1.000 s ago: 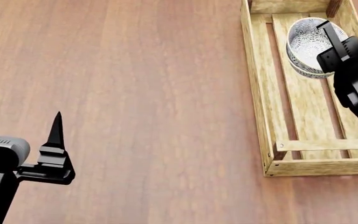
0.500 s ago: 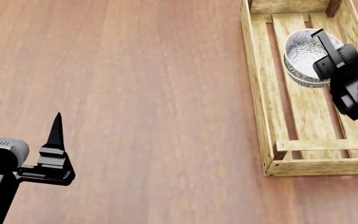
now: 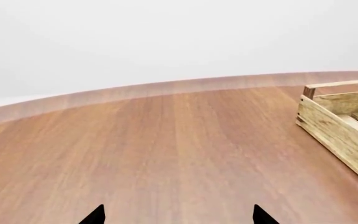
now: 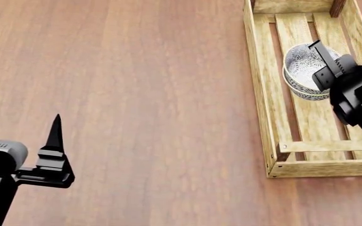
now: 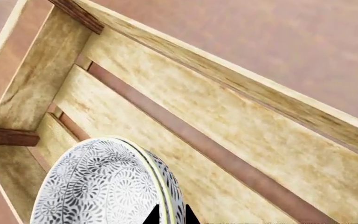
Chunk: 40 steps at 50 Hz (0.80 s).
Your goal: Stack the right bowl on the left bowl and place them in the tray.
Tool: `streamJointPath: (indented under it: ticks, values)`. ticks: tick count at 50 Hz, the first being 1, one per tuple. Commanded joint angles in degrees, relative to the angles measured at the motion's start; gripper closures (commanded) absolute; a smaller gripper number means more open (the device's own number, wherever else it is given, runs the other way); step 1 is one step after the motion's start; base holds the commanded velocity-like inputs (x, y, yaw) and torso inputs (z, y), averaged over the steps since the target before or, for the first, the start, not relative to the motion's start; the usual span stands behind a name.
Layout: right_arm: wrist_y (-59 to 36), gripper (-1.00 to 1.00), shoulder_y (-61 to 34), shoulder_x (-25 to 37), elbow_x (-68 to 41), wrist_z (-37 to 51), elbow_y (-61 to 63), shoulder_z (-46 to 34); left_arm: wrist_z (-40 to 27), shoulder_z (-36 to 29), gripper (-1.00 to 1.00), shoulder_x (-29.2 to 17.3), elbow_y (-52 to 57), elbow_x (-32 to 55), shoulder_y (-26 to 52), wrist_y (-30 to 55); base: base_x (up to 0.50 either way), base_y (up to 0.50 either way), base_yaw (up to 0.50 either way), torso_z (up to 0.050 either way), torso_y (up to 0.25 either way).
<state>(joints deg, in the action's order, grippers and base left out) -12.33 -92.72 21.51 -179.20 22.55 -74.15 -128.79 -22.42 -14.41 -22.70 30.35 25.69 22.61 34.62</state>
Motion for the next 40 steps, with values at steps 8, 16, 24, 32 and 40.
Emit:
streamJointPath:
  ticks: [8,16,24,32,40]
  values:
    - [0.3,1.00,0.0,-0.2,0.8,2.1,-0.8,-0.1,-0.3,0.1,-1.00,-0.4,0.5,0.3,-0.2,0.0,0.00,0.00,0.00,0.000,0.000]
    - [-0.2,1.00,0.2,-0.1,0.7,2.7,-0.8,-0.1,-0.4,0.0,-1.00,-0.4,0.5,0.4,-0.2,-0.1,0.00,0.00,0.00,0.000,0.001]
    - [-0.6,1.00,0.4,0.1,0.7,3.1,-0.8,0.1,-0.5,-0.1,-1.00,-0.4,0.3,0.4,-0.3,-0.4,0.00,0.00,0.00,0.000,0.000]
    - [-1.3,1.00,0.4,-0.1,0.7,3.0,-0.8,-0.3,-0.7,0.0,-1.00,-0.6,0.6,0.5,-0.5,-0.5,0.00,0.00,0.00,0.000,0.001]
    - [-2.2,-1.00,0.4,-0.1,0.7,3.1,-0.8,-0.5,-0.8,0.0,-1.00,-0.7,0.5,0.5,-0.7,-0.8,0.00,0.00,0.00,0.000,0.000]
